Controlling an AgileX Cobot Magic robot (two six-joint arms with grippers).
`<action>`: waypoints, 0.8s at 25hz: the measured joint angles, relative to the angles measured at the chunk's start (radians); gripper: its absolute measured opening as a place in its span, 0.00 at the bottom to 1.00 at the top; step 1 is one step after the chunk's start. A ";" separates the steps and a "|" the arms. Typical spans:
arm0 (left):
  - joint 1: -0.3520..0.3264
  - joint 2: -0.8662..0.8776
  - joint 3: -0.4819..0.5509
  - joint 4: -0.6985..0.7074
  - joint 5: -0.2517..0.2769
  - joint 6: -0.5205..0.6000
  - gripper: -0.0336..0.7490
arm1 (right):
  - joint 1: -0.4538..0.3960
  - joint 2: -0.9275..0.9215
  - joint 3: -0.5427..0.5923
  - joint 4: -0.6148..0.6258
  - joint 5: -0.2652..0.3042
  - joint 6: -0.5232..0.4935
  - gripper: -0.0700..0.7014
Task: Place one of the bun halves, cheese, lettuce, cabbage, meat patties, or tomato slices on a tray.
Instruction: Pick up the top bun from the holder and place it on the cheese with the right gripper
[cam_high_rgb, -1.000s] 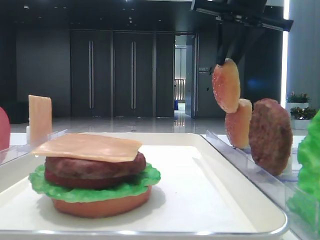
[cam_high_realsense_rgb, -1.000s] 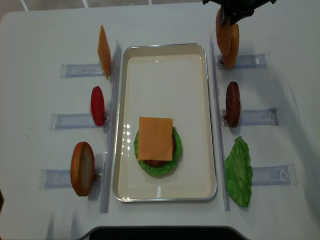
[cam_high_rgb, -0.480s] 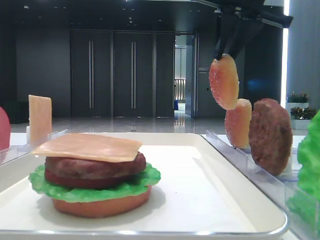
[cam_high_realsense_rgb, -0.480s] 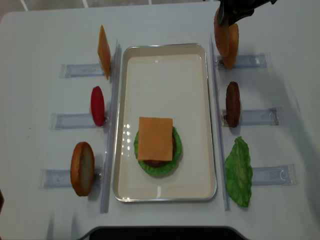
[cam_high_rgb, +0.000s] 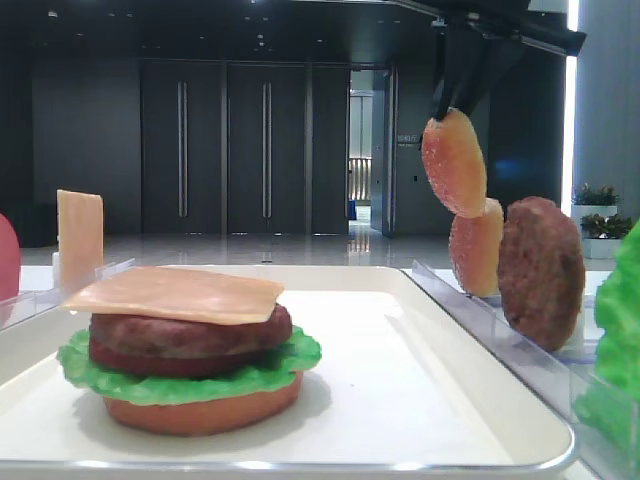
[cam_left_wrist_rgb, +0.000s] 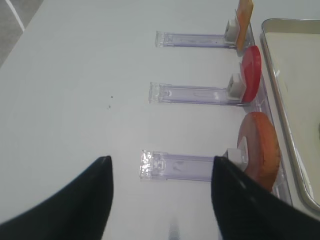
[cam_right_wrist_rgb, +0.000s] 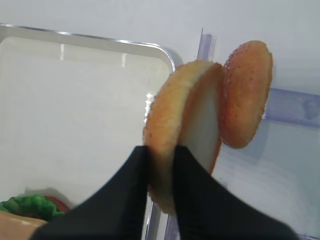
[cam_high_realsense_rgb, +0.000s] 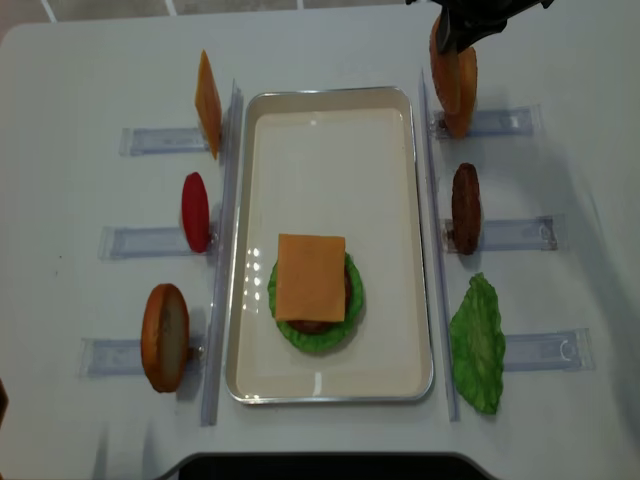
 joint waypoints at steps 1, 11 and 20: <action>0.000 0.000 0.000 0.000 0.000 0.000 0.64 | 0.000 0.000 0.000 0.000 0.000 0.000 0.24; 0.000 0.000 0.000 0.000 0.000 0.000 0.64 | 0.000 0.000 0.000 0.021 0.001 0.000 0.23; 0.000 0.000 0.000 0.000 0.000 0.000 0.64 | 0.000 -0.022 0.000 0.049 0.016 -0.011 0.22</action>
